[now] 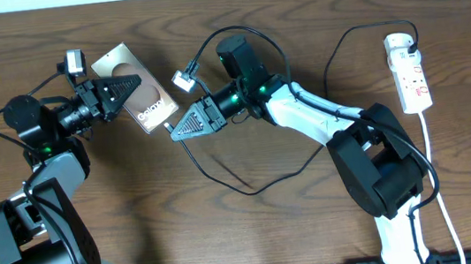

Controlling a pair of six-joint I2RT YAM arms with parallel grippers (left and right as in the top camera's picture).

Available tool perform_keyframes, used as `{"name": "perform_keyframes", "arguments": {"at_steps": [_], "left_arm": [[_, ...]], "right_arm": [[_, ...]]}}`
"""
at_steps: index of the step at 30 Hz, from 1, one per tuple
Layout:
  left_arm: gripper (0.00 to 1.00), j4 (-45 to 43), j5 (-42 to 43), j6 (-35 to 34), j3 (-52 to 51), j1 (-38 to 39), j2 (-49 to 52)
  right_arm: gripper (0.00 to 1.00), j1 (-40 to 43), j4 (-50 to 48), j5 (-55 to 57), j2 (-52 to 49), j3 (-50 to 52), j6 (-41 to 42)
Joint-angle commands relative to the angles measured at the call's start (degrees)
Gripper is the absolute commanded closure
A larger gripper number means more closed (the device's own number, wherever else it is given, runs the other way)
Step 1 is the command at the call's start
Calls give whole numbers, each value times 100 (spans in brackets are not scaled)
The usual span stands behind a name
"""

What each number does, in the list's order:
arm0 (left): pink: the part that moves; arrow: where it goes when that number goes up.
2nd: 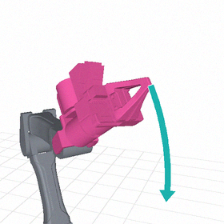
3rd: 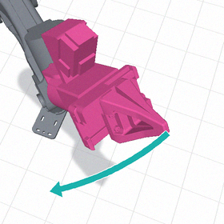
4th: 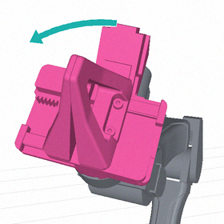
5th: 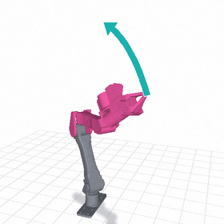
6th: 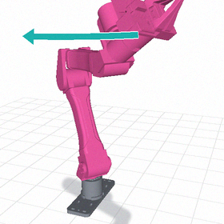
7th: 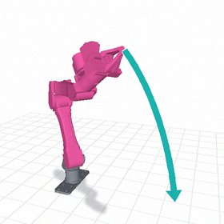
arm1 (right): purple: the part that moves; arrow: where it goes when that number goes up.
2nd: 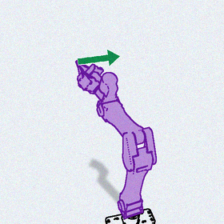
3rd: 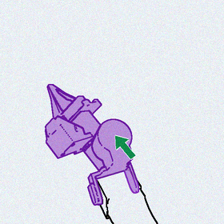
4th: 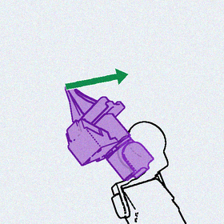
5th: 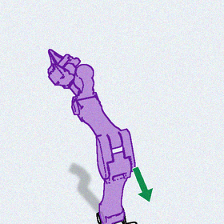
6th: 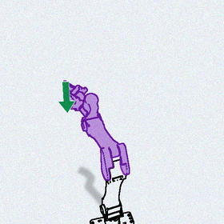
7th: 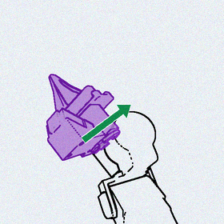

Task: Plug charger to phone and switch on socket

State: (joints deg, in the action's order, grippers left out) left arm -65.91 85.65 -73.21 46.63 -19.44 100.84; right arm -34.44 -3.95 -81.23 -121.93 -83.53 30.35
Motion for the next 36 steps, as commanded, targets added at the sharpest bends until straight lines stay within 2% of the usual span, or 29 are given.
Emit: {"name": "perform_keyframes", "arguments": {"at_steps": [1,28,36], "left_arm": [[93,-61,153,138,48,-9,-74],[93,-61,223,269,48,-9,-74],[93,-61,221,83,48,-9,-74]], "right_arm": [[99,-103,-13,-85,-2,-57,-105],[99,-103,-15,-15,-2,-57,-15],[99,-103,-13,37,-2,-57,-17]]}}
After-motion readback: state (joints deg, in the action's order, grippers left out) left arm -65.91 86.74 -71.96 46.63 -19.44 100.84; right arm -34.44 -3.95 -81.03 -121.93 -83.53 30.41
